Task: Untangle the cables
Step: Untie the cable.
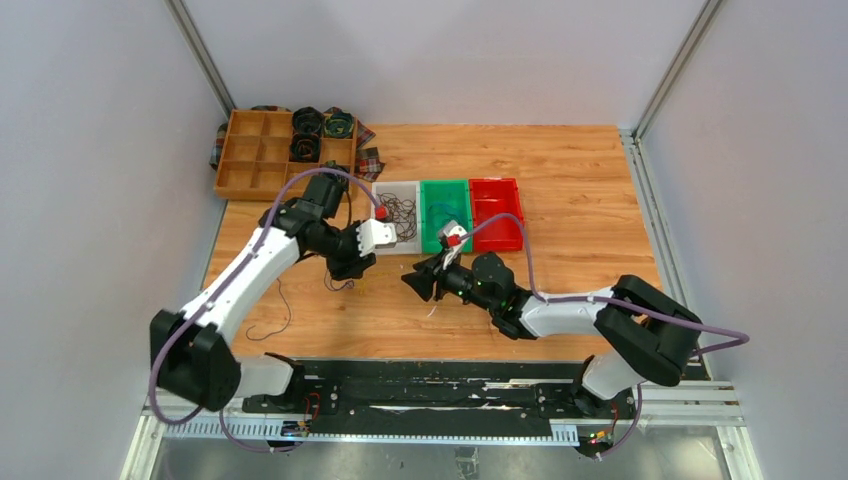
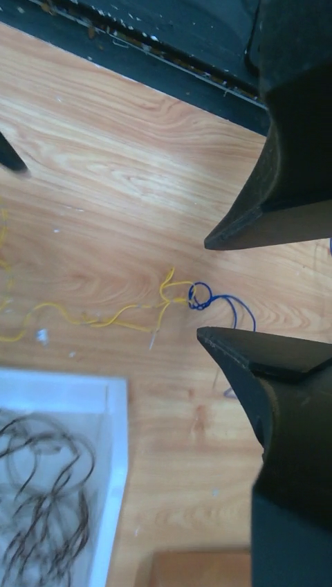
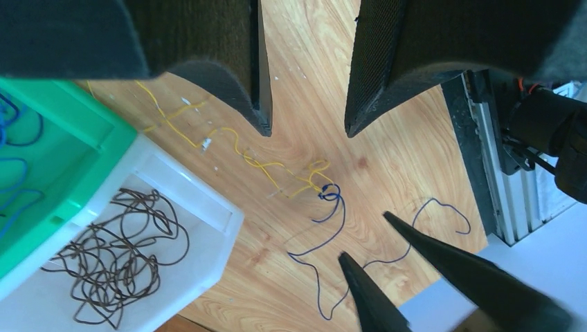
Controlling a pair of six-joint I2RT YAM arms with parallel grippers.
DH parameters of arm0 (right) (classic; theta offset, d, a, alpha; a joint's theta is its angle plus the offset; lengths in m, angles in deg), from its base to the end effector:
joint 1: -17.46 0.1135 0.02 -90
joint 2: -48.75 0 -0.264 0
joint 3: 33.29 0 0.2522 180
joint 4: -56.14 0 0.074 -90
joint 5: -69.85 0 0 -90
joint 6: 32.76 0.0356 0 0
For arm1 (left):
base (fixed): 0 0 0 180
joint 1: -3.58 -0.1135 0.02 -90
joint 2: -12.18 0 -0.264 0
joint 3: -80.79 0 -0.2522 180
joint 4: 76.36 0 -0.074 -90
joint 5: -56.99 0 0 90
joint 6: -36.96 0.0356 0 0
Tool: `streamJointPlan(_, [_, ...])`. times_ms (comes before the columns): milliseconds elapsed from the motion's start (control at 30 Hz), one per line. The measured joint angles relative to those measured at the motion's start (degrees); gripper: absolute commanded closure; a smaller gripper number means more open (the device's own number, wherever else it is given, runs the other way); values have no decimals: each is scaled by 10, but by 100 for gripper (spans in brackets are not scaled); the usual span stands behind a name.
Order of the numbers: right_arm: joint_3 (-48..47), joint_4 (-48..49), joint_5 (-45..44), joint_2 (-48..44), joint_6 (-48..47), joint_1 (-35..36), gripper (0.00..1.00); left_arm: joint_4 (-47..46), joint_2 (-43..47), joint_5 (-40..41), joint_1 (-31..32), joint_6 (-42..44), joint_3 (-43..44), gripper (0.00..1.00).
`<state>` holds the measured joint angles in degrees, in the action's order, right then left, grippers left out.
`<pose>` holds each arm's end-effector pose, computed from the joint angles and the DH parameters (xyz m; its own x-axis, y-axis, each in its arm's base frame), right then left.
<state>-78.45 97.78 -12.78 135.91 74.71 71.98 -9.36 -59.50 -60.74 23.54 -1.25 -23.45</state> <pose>0.1725 0.2499 0.2077 -0.2683 0.1366 -0.9536 -0.8403 0.4510 0.3010 0.2167 -0.0963 0.2881 -0.1238 0.7849 -0.6071 0.9676 0.2311 0.1014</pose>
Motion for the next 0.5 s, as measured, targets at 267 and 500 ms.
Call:
streamJointPlan(267, [60, -7, -45, -66, -17, 3, 56, -21, -151, 79, -5, 16, -10, 50])
streamJointPlan(500, [97, -16, -75, -110, -23, 3, 56, -59, -204, 99, -10, 16, -11, 59])
